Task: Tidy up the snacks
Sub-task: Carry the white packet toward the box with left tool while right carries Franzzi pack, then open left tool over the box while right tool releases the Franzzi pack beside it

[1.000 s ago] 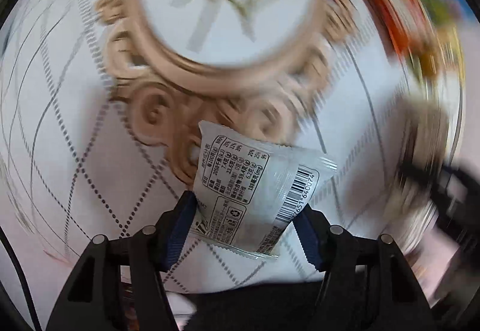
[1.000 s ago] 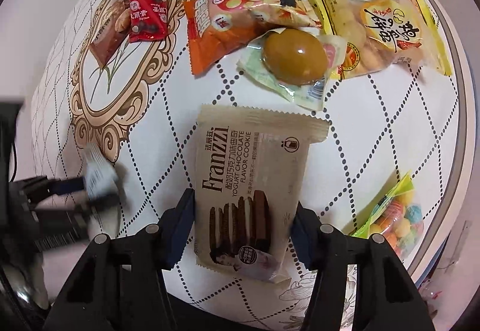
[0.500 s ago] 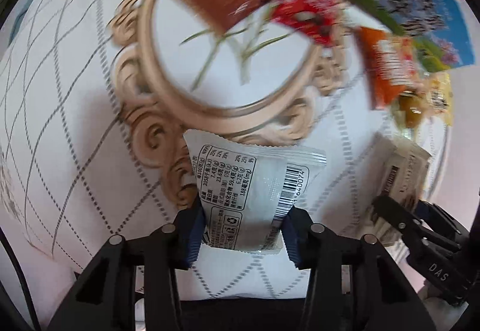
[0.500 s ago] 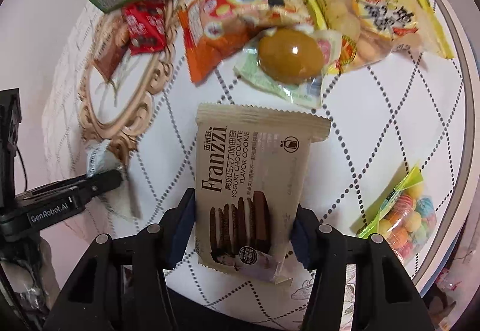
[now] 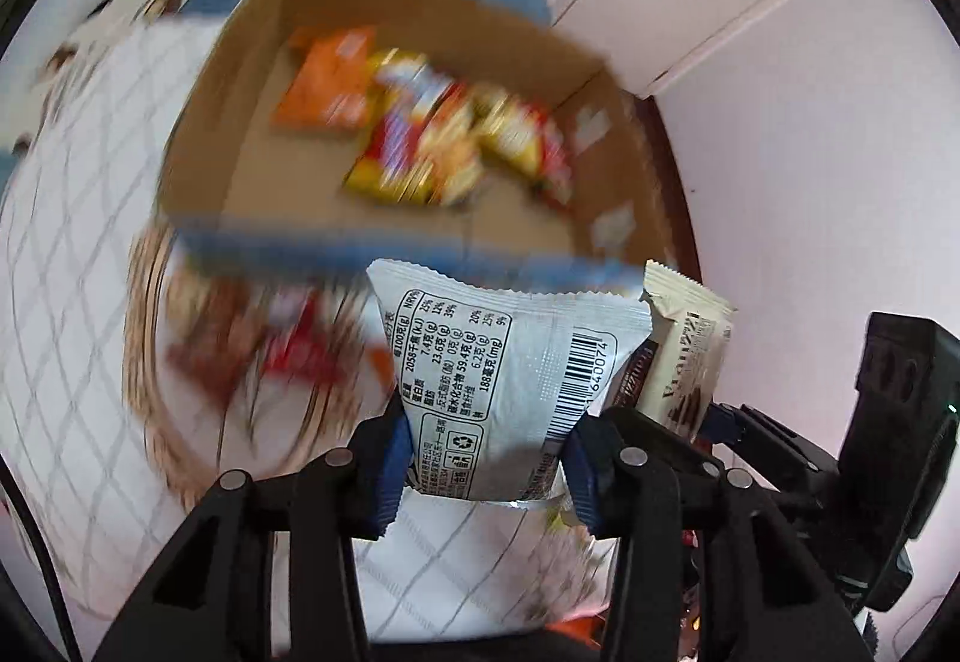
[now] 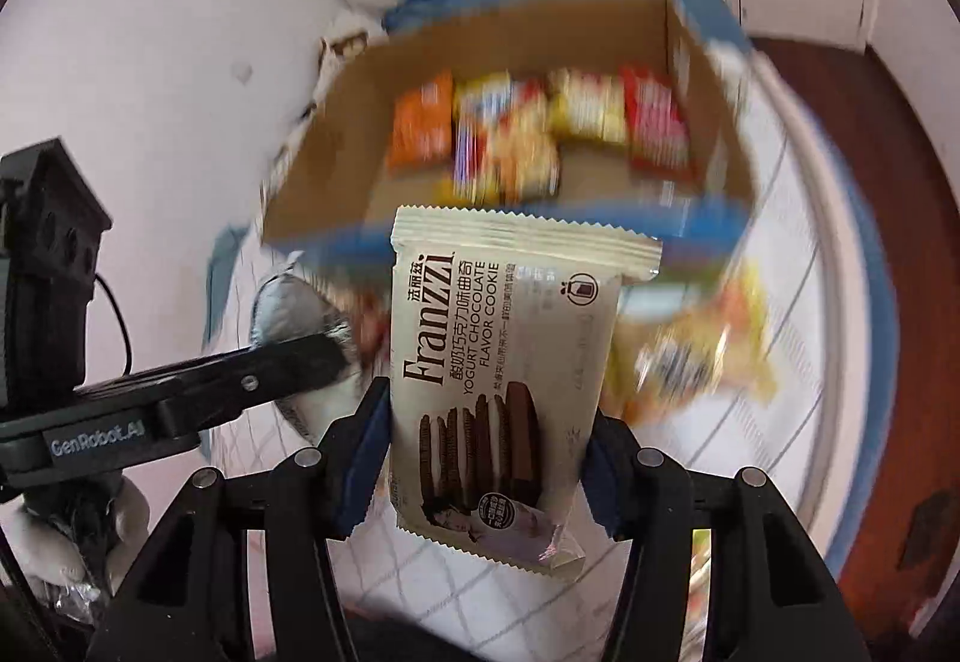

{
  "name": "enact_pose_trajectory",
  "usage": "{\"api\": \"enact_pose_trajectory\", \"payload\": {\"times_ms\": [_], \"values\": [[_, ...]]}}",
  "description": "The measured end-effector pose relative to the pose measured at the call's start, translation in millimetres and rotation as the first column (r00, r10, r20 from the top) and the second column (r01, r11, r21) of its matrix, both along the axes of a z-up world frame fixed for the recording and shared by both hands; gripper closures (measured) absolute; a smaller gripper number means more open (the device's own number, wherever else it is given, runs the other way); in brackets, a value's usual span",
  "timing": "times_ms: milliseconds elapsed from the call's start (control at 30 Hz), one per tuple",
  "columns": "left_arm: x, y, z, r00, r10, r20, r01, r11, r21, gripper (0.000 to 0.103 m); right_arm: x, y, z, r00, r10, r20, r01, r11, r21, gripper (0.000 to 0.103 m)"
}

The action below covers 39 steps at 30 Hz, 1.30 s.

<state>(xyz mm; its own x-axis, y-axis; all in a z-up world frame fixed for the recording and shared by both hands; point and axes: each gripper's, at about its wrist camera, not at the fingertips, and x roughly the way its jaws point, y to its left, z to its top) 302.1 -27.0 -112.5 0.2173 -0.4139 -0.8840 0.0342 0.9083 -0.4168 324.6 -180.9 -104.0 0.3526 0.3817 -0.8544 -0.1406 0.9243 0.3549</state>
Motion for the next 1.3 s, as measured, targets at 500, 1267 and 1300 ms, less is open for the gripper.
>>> {"api": "enact_pose_trajectory", "payload": {"times_ms": [500, 1267, 1300], "values": [[152.6, -40.7, -74.1, 0.96, 0.029, -0.277, -0.032, 0.999, -0.007, 0.062, 144.6, -14.3, -52.6, 0.992, 0.022, -0.121, -0.04, 0.987, -0.156, 0.044], [126.3, -34.3, -46.7, 0.996, 0.038, -0.082, -0.017, 0.97, 0.242, 0.004, 138.6, -2.9, -69.5, 0.98, -0.046, -0.194, 0.004, 0.977, -0.213, 0.005], [123.5, -33.0, -43.3, 0.997, 0.036, -0.061, -0.02, 0.968, 0.25, 0.004, 137.4, -3.5, -65.1, 0.982, -0.051, -0.181, 0.011, 0.977, -0.215, 0.005]]}}
